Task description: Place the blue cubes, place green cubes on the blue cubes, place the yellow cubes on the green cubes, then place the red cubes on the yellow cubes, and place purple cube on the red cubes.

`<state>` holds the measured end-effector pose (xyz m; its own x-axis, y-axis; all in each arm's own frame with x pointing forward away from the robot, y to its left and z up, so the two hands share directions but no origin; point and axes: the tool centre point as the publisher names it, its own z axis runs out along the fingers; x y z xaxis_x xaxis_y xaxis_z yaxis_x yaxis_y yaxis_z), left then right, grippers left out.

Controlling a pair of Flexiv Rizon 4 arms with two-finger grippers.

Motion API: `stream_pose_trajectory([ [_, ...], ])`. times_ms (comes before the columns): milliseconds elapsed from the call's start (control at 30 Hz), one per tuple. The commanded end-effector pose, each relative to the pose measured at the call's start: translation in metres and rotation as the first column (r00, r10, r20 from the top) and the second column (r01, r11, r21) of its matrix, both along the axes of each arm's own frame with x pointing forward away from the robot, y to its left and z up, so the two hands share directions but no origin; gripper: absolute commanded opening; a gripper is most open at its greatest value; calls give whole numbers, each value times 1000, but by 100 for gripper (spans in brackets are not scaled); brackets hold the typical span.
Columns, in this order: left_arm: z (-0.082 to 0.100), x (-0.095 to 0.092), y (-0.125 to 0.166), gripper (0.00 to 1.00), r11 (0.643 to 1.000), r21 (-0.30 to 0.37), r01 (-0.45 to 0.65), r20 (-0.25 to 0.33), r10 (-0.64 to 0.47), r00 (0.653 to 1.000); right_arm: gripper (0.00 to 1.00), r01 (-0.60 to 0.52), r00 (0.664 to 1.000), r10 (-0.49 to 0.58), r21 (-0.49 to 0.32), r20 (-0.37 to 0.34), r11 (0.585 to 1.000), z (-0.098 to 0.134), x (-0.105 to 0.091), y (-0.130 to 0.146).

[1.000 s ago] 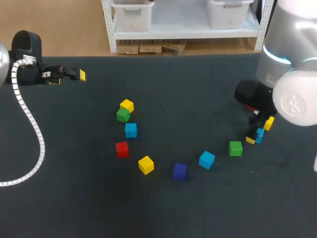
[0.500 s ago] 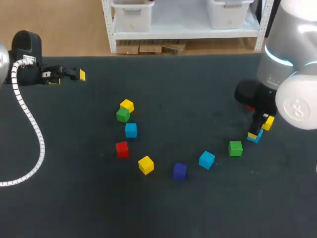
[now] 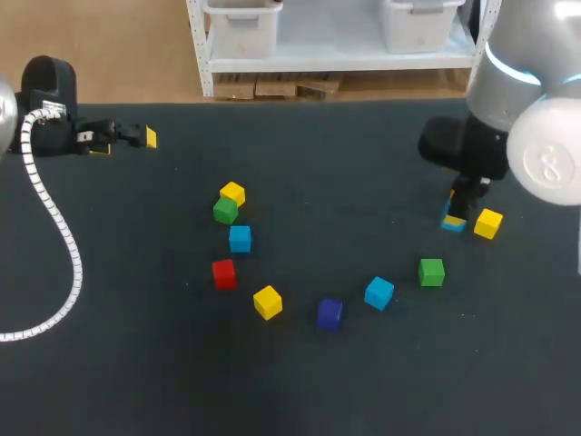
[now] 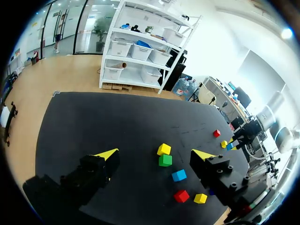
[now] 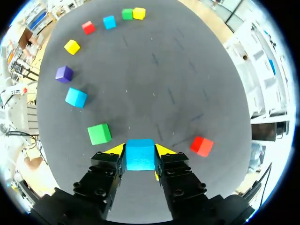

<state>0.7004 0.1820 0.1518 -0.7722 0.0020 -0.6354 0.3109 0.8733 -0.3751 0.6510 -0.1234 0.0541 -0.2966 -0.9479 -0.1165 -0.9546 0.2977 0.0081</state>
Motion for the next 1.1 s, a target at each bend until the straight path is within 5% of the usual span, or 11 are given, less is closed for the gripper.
stream_pose_trajectory([
  [33,-2,0,2,100,1000,-10,7,7,-6,1000,0,-35,999,35,-11,-2,999,5,11,17],
  [700,-2,0,2,100,1000,-10,7,7,-6,1000,0,-284,959,284,-13,7,959,-1,12,75],
  [1100,-2,0,2,100,1000,-10,7,7,-6,1000,0,-347,938,346,-29,-24,937,-18,13,86],
])
